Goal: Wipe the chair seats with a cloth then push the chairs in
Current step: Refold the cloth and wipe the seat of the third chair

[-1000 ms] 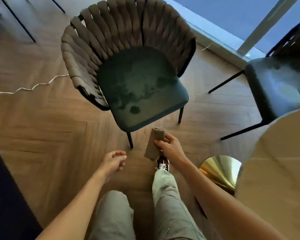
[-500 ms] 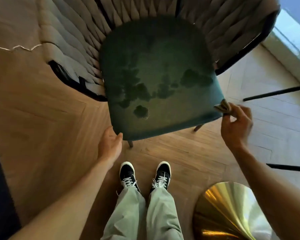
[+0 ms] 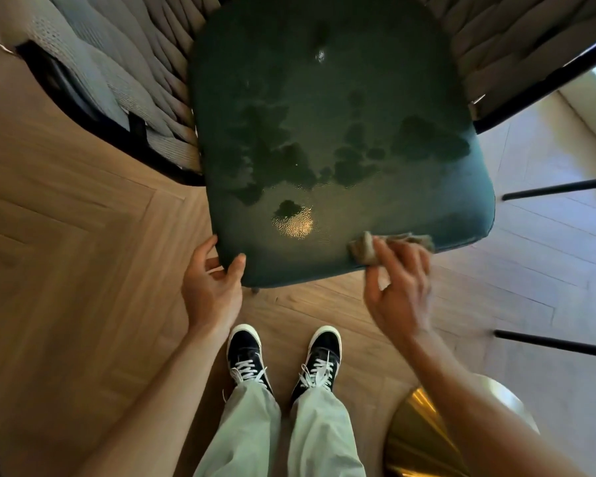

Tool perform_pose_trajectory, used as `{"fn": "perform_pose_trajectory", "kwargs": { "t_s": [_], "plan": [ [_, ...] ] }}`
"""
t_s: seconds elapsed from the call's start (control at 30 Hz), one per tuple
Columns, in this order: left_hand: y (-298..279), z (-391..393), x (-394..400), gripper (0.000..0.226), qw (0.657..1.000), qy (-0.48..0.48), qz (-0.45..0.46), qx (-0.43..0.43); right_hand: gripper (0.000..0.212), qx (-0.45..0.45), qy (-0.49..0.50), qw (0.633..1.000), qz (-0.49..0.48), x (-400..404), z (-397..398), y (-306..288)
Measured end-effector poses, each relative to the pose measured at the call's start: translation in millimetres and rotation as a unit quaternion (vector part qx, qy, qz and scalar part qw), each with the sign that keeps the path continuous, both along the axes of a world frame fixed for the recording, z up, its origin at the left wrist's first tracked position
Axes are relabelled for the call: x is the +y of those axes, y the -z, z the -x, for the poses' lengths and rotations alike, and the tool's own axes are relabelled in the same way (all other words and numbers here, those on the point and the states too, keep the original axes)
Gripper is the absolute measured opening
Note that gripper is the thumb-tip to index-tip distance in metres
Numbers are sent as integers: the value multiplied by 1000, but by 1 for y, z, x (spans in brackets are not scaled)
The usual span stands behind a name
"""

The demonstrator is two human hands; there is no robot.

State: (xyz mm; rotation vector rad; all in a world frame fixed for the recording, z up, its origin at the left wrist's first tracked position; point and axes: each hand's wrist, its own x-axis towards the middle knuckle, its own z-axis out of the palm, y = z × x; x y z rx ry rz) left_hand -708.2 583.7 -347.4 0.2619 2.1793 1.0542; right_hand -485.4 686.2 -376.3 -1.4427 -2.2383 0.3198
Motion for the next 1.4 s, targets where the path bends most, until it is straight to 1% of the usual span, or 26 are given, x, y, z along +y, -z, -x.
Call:
{"fn": "perform_pose_trajectory", "kwargs": {
  "t_s": [0.1,0.2,0.23,0.33,0.43,0.53,0.6,0.7,0.83,0.93,1.07,1.17,1.27,1.4],
  "plan": [
    [7,5,-4,45,999,-18,-20,-33,34,6,-58,998,11,-40,44,0],
    [12,12,-5,27,995,-49,-39,-82,35,16,-109,993,34,-74,92,-4],
    [13,14,-5,24,993,-59,-44,-89,34,14,-126,991,41,-83,107,-5],
    [9,18,-4,30,990,-75,-38,-117,35,-12,-164,985,58,-96,137,-8],
    [4,20,-3,31,986,-81,-40,-143,34,-51,-168,983,47,-87,139,-10],
    [1,21,0,25,979,-79,-64,-176,36,-65,-137,988,22,-60,113,-14],
    [2,22,0,30,983,-50,-59,-167,41,-78,-109,991,3,-36,81,-14],
    [7,27,-1,34,992,-27,-35,-116,45,-101,-62,993,-13,8,24,-14],
    [8,33,5,25,999,3,-19,-44,37,-118,25,993,-11,67,-40,-17],
    [12,37,9,21,999,-12,-12,-34,35,-122,85,989,1,100,-70,-23],
    [10,38,10,31,999,-10,-13,-27,39,-102,136,985,29,112,-75,-22],
    [11,39,9,35,999,-8,-16,-30,35,-71,107,992,14,94,-54,-19],
    [12,40,8,35,999,-1,-16,-39,32,-49,33,998,-9,61,-16,-16],
    [12,44,5,33,998,9,-28,-58,36,-42,-53,998,16,8,48,-17]
  ]
}}
